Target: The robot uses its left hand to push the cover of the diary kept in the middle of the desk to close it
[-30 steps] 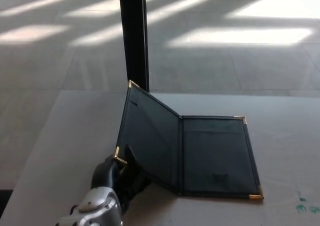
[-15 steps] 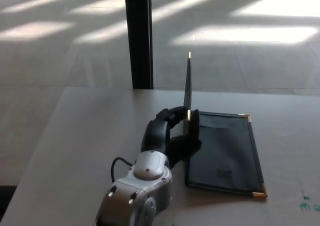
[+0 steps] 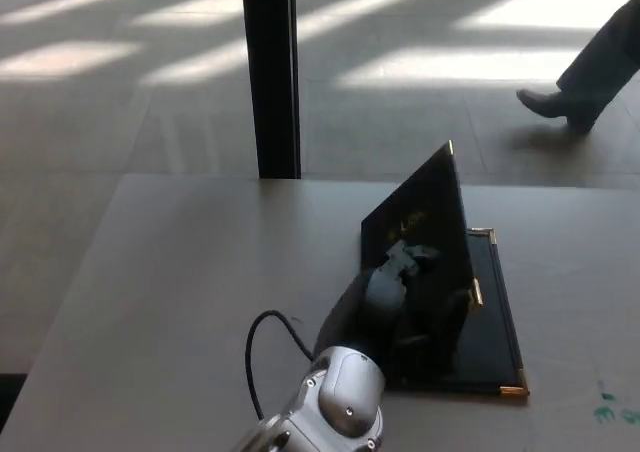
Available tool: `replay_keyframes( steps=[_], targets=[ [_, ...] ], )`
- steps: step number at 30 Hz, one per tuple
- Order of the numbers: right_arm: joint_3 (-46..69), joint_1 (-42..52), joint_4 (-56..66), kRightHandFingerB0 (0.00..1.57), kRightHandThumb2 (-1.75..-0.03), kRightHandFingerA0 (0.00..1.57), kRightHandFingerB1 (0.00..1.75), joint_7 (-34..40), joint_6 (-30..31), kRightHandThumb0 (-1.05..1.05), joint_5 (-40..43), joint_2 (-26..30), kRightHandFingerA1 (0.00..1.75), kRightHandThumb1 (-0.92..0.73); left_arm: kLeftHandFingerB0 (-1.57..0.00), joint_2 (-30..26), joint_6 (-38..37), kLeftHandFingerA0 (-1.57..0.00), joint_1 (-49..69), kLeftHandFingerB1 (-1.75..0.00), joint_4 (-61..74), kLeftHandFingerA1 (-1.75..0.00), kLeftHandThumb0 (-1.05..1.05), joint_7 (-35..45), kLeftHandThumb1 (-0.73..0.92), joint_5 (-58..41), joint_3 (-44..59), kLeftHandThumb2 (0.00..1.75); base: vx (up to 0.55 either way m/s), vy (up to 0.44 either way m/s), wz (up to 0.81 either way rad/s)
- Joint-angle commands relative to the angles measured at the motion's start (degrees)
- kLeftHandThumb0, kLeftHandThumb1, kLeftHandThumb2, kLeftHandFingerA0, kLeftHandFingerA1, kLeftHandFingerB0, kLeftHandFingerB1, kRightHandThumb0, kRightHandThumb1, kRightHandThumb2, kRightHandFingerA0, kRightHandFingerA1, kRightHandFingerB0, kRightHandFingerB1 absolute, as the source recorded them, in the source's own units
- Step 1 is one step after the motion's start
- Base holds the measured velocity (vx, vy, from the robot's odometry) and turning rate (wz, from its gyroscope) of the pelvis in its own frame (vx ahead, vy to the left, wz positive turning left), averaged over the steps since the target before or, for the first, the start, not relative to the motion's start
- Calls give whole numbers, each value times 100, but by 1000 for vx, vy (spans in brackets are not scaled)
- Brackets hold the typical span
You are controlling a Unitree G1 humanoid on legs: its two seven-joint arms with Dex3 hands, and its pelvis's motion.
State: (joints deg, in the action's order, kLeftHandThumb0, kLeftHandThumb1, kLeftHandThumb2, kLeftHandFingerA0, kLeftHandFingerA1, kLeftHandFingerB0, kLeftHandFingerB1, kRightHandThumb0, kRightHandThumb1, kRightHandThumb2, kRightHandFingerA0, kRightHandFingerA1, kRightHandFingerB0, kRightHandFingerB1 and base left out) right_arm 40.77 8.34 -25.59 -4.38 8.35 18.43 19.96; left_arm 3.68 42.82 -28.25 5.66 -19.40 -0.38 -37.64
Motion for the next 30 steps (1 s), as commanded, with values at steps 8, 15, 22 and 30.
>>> replay_keyframes(
  steps=[8,15,22,30],
  targets=[
    [-49,8,62,48,-114,97,59,120,176,-97,-24,184,76,-63,-20,-2381,-2621,-20,-1244,-57,87,-66,-99,1408,92,3924,-4243,82,0,0,0],
    [-20,-15,22,54,-67,94,53,108,233,-103,39,170,72,-87,-24,-2797,-2659,-26,-1496,-55,53,-63,-100,1063,92,4425,-4539,83,0,0,0],
    [-75,38,-42,54,-68,96,55,66,87,-102,-43,163,72,-89,-18,-3314,-2716,-21,-556,-46,933,-56,-94,832,92,2282,-2481,82,0,0,0],
    [-4,138,12,56,-68,96,55,108,160,-103,36,78,72,-88,-38,-1722,-3509,-35,943,-44,679,-48,-96,107,92,-1002,2063,89,0,0,0]
  ],
)
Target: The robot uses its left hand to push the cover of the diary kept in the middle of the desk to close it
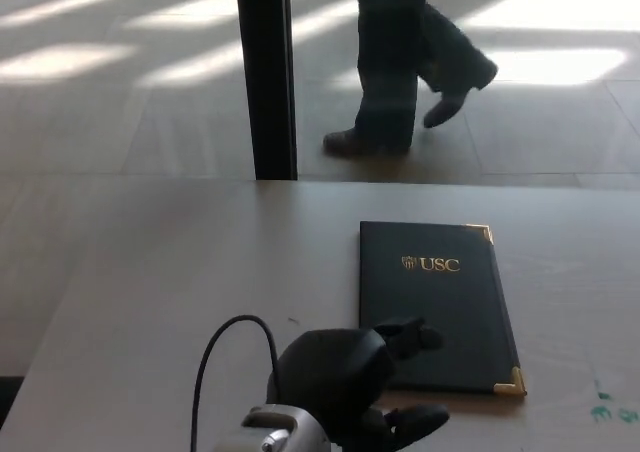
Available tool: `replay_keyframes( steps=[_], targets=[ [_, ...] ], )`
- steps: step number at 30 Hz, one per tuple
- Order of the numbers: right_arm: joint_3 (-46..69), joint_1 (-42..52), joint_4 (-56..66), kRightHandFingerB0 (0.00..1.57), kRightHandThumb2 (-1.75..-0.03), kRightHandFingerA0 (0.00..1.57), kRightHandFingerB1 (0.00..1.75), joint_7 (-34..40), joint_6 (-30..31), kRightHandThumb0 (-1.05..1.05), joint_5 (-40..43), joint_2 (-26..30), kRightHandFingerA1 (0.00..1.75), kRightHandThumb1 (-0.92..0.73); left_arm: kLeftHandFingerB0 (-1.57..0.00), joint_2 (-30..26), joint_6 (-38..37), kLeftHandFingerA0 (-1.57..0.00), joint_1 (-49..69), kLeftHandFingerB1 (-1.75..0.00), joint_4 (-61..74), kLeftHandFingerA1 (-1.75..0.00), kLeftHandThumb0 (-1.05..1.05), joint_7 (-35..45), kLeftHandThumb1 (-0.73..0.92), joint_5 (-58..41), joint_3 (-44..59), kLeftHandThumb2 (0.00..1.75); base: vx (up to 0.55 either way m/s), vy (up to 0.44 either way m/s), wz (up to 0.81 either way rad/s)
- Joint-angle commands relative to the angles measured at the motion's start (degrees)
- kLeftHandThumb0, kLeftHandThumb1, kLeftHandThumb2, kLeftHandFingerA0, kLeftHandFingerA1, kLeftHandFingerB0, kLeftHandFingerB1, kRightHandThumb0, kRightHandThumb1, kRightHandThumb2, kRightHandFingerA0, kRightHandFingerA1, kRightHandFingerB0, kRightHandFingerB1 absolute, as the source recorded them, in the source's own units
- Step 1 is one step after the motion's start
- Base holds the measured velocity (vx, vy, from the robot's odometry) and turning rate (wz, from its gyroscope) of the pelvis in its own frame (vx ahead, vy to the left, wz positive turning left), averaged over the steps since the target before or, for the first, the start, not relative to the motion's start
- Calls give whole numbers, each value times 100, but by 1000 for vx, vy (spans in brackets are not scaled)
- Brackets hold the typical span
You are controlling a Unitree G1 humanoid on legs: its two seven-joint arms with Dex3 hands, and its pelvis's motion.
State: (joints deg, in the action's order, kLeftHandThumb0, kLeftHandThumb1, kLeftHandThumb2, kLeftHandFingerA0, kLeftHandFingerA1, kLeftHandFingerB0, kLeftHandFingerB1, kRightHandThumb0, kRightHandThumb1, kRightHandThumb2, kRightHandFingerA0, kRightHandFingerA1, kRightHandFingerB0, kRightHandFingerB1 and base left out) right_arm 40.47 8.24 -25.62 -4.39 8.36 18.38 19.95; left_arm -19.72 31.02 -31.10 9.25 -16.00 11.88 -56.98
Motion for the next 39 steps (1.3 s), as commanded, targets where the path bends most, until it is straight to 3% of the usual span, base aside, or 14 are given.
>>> replay_keyframes(
  steps=[1,4,5,6,10,11,16,17,18,20,22,36,37,39],
  targets=[
    [26,152,3,54,-67,96,56,86,142,-102,47,78,74,-88,-33,855,-2419,-39,1184,-45,184,-45,-95,-404,92,-2681,4767,89,0,0,0],
    [45,198,-51,54,-65,100,58,32,71,-103,49,90,76,-89,-38,1045,-2207,-41,994,-48,73,-50,-101,-732,92,-3367,6124,82,0,0,0],
    [53,190,-111,53,-113,101,64,18,23,-99,47,100,80,-63,-32,974,-2289,-39,992,-49,-41,-56,-96,-782,92,-3513,6485,87,0,0,0],
    [62,183,-171,54,-67,100,59,14,-17,-103,40,113,75,-89,-32,820,-2432,-38,1044,-48,-245,-53,-97,-842,92,-3552,6832,85,0,0,0],
    [87,274,-20,53,-67,99,59,24,62,-103,80,62,77,-88,-31,455,-2412,-39,1436,-46,-950,-50,-93,-650,92,-3529,7421,88,0,0,0],
    [49,289,-72,49,-112,94,63,-44,-12,-99,40,91,79,-66,-31,407,-2544,-39,1691,-46,-1258,-49,-91,-552,92,-3602,7605,83,0,0,0],
    [34,282,-78,54,-67,96,57,-38,2,-103,47,62,74,-88,-35,565,-2364,-39,1922,-45,-1720,-48,-90,-728,92,-3962,8332,82,0,0,0],
    [43,281,-60,54,-67,98,58,-9,29,-103,50,60,75,-88,-29,540,-2284,-45,1994,-50,-2006,-59,-75,-935,84,-3943,8526,125,0,0,0],
    [53,283,-77,56,-67,99,59,11,32,-101,48,59,74,-88,-43,526,-2257,-52,2061,-45,-2247,-47,-83,-1075,92,-3979,8720,78,0,0,0],
    [58,293,-136,55,-67,95,57,-31,8,-102,55,74,74,-88,-43,509,-2272,-44,2158,-54,-2533,-54,-81,-1113,80,-4077,8997,111,0,0,0],
    [37,285,-94,54,-67,97,57,-37,-20,-103,41,69,75,-89,-41,473,-2330,-49,2204,-46,-2739,-48,-81,-1055,92,-4161,9193,82,0,0,0],
    [66,315,14,56,-67,95,58,16,55,-102,63,55,74,-88,-37,398,-2377,-44,2397,-43,-4023,-46,-80,-1260,92,-4545,10491,80,0,0,0],
    [68,283,-63,56,-67,97,56,16,41,-102,59,75,74,-89,-26,409,-2460,-46,2384,-49,-4283,-59,-75,-1206,81,-4588,10551,119,0,0,0],
    [64,284,-106,55,-68,96,56,-16,-11,-102,52,85,73,-88,-34,426,-2485,-46,2357,-42,-4543,-47,-79,-1104,92,-4657,10651,79,0,0,0]
  ],
)
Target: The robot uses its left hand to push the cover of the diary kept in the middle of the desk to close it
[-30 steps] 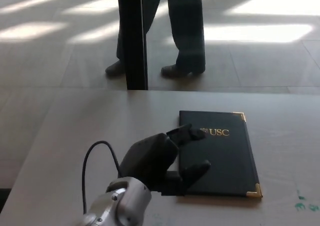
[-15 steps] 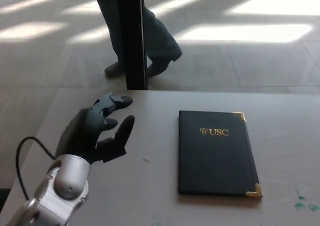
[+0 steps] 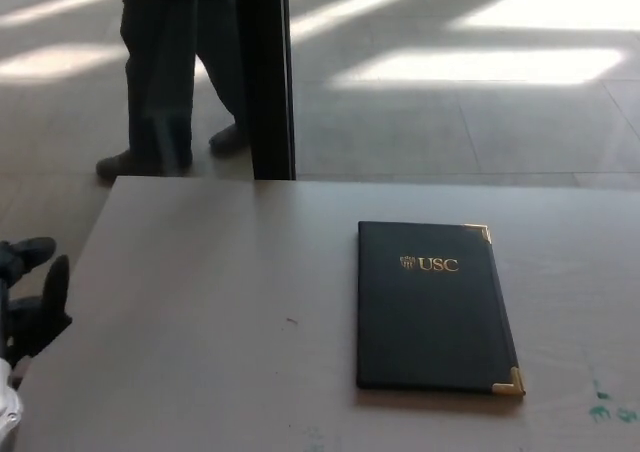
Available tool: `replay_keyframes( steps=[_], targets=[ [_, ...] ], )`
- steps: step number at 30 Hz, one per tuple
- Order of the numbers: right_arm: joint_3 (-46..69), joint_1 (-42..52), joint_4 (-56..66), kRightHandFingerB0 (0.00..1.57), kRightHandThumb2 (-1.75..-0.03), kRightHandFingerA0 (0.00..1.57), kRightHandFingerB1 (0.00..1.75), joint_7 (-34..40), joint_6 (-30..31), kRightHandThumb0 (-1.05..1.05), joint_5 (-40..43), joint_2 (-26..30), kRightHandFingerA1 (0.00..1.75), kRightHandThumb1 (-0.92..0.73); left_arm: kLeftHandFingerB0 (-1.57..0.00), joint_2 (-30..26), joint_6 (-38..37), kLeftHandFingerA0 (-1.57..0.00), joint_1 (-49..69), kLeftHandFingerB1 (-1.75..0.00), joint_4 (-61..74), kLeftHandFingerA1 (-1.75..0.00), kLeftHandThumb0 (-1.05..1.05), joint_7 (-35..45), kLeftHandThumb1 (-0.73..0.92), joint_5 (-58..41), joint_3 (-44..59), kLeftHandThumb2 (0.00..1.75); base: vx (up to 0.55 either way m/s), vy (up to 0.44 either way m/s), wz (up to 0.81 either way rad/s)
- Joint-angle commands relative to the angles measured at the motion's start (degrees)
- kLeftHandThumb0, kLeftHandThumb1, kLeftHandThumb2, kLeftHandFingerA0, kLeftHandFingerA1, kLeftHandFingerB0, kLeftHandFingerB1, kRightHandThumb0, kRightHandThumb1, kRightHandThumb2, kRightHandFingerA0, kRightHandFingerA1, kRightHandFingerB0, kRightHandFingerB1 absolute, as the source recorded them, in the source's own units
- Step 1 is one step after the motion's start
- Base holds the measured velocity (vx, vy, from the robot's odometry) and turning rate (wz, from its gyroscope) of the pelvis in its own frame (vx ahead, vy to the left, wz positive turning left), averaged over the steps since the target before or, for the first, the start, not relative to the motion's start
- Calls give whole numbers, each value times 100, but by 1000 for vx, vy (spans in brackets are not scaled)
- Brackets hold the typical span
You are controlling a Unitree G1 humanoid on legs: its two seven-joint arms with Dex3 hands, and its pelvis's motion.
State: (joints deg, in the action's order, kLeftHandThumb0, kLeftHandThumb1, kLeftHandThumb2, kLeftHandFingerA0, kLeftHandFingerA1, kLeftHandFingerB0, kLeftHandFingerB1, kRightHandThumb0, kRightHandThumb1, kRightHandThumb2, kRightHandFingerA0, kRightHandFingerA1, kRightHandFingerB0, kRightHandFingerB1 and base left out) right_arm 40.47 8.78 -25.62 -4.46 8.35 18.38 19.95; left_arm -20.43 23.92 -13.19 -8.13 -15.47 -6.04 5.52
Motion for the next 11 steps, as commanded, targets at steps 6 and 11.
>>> replay_keyframes(
  steps=[6,11],
  targets=[
    [97,207,-33,57,-67,94,58,0,17,-103,115,62,74,-89,-23,572,-1811,-45,448,-49,-3133,-61,-68,-1095,71,-2805,4614,113,0,0,0],
    [97,140,-120,56,-67,92,56,-1,28,-103,120,95,74,-88,-45,610,-1660,-57,527,-43,-3164,-49,-83,-1068,92,-2337,4452,71,0,0,0]
  ],
)
